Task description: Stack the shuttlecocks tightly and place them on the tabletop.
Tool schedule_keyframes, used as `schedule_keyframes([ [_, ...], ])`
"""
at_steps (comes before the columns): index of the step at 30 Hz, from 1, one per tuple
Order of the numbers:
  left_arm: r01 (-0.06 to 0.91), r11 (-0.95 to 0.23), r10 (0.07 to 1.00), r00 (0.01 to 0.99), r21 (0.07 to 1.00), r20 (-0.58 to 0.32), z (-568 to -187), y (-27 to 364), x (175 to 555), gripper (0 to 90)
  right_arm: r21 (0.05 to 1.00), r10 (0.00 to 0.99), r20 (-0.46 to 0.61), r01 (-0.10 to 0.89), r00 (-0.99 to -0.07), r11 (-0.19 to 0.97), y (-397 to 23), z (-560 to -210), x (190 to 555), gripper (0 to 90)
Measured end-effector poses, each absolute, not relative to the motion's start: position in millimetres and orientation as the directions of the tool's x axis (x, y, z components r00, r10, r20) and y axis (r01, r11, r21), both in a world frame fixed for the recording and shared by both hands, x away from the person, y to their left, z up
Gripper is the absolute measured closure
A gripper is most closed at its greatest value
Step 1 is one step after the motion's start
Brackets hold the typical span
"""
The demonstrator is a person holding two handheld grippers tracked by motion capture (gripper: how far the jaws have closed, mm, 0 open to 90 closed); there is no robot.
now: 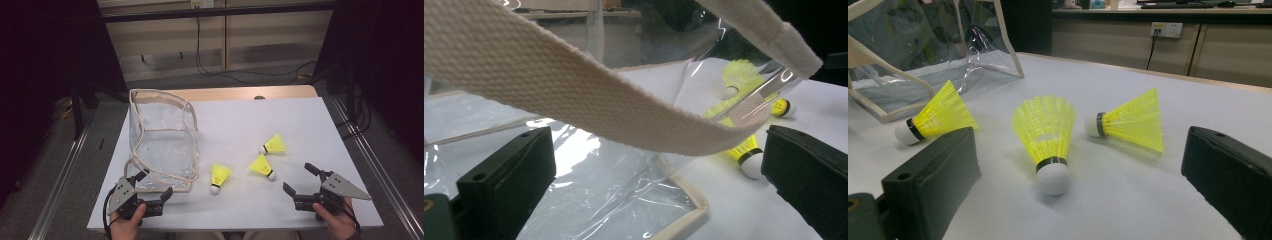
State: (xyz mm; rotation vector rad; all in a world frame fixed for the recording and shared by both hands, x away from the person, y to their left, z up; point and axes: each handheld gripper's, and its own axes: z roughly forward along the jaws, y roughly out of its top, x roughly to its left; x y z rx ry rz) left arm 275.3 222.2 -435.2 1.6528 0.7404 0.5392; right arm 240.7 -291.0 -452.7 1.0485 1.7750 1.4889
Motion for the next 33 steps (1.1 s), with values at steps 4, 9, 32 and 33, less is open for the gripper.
schedule_keyframes([
  [4,0.187,-0.124,0.701,0.711,0.975,-0.047,-435,219,274,0.9,0.979,0.856,0.05,0.197,-0.514,0.061,-292,-453,241,1.2],
  [9,0.195,-0.121,0.682,0.729,0.973,-0.061,-435,216,272,1.1,0.978,0.854,0.047,0.198,-0.517,0.066,-291,-453,242,1.2],
  [32,0.279,-0.179,0.563,0.815,0.944,-0.134,-438,190,267,1.3,0.978,0.846,0.032,0.191,-0.532,0.083,-290,-452,246,1.9],
  [33,0.287,-0.177,0.561,0.815,0.941,-0.143,-439,190,266,1.4,0.978,0.845,0.031,0.189,-0.534,0.083,-289,-452,246,1.9],
])
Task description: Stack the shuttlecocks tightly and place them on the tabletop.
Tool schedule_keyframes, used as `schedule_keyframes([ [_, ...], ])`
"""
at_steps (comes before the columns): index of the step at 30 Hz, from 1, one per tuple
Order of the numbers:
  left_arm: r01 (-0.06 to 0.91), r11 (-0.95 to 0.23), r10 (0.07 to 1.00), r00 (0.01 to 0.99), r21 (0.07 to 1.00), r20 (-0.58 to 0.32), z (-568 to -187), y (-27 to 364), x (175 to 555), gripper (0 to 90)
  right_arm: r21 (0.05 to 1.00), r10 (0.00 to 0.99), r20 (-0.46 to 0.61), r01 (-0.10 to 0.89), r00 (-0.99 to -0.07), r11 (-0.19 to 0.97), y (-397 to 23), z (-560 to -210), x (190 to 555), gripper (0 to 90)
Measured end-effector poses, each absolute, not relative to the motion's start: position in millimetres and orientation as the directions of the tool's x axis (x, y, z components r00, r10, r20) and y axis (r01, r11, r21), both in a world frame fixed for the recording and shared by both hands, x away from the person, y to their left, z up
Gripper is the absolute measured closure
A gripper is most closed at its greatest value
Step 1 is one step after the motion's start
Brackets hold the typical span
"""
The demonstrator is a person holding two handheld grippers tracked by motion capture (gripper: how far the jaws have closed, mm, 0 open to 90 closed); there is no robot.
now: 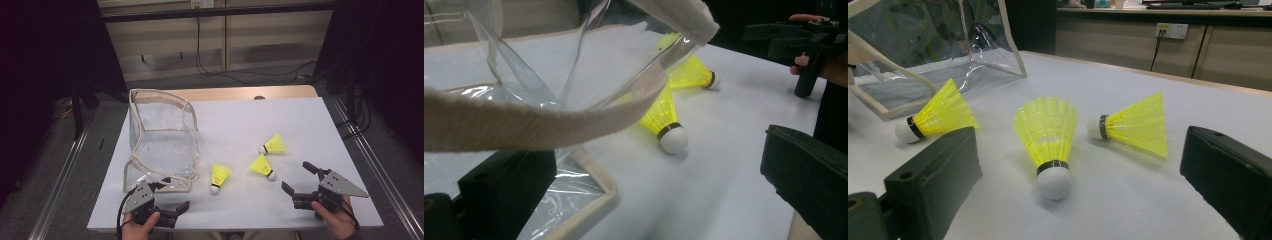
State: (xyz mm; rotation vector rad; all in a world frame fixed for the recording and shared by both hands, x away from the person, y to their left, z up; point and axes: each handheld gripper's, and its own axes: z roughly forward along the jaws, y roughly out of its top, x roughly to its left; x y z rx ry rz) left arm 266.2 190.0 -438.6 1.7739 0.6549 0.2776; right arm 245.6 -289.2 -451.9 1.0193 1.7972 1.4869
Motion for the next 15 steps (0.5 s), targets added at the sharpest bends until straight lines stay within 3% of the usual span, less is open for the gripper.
schedule_keyframes([
  [15,0.316,-0.237,0.534,0.832,0.919,-0.148,-443,177,268,1.8,0.978,0.844,0.024,0.188,-0.536,0.091,-289,-452,246,2.3],
])
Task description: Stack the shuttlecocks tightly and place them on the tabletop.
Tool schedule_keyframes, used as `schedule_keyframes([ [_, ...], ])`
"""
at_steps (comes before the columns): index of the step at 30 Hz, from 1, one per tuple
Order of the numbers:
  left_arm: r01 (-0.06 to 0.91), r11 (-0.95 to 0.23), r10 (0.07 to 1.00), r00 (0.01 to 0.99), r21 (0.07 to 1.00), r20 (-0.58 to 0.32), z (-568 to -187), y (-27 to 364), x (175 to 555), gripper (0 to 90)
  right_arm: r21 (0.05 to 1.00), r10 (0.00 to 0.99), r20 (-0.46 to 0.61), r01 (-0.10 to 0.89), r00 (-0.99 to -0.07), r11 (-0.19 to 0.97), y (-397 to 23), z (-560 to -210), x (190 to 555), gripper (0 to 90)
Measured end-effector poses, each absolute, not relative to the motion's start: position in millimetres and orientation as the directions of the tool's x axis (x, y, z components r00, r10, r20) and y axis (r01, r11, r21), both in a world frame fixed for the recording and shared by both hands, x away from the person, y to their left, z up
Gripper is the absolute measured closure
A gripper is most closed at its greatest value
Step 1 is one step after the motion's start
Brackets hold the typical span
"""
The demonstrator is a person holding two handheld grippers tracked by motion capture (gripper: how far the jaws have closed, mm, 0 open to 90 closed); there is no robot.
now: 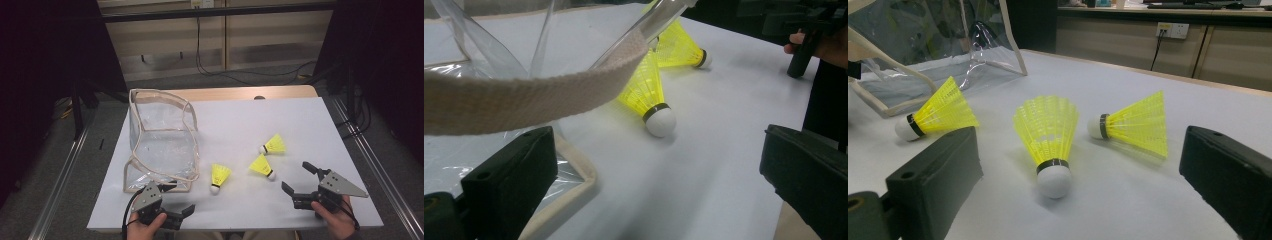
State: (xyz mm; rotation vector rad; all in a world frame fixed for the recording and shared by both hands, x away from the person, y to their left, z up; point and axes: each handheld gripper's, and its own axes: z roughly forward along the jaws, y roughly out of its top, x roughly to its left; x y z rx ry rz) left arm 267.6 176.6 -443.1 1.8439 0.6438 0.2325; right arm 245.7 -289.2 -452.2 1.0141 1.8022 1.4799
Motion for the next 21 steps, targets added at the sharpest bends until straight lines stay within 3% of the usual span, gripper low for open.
schedule_keyframes([
  [21,0.324,-0.244,0.506,0.847,0.914,-0.165,-440,156,267,2.0,0.976,0.832,0.024,0.194,-0.554,0.101,-283,-452,251,2.6],
])
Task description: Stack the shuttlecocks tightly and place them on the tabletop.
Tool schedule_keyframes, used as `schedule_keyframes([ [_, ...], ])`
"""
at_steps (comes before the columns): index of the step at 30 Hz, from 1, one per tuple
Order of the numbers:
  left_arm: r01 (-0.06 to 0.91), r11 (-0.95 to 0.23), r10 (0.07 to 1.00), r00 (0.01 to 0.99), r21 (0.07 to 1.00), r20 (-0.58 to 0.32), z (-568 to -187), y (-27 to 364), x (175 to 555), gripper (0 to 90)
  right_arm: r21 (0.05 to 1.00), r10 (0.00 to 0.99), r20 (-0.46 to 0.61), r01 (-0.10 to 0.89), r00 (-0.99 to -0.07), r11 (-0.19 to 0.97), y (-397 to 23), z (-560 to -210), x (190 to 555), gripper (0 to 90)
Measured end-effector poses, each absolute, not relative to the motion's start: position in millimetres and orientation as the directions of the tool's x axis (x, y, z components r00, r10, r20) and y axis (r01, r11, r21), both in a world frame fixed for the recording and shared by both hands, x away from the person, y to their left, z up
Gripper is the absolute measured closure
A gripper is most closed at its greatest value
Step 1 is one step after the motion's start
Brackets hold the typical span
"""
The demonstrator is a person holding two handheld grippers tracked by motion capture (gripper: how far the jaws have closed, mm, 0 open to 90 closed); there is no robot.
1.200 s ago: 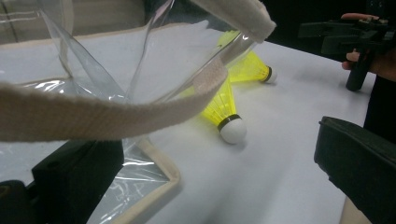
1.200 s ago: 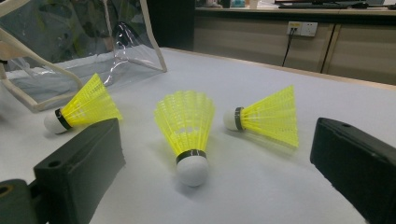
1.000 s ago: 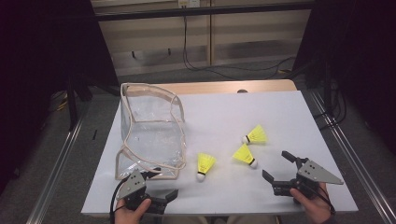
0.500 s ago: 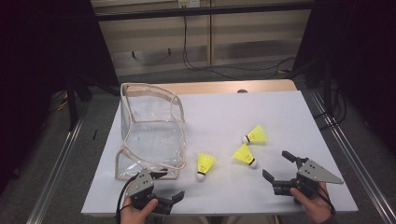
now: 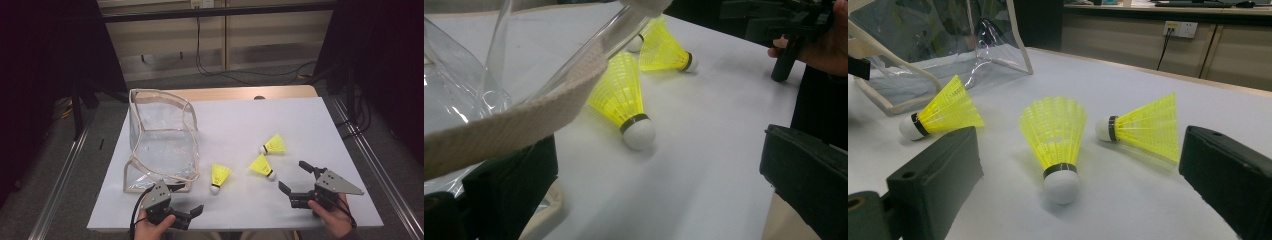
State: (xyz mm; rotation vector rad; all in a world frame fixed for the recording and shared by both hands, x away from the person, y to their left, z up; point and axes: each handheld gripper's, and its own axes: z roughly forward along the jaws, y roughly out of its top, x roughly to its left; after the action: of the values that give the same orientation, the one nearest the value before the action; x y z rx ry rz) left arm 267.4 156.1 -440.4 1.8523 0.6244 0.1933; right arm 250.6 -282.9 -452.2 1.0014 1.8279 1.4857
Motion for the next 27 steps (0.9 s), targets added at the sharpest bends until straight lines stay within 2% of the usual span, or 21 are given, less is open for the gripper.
schedule_keyframes([
  [27,0.328,-0.25,0.523,0.838,0.911,-0.159,-439,126,267,1.6,0.976,0.832,0.02,0.191,-0.555,0.103,-280,-451,251,2.0],
])
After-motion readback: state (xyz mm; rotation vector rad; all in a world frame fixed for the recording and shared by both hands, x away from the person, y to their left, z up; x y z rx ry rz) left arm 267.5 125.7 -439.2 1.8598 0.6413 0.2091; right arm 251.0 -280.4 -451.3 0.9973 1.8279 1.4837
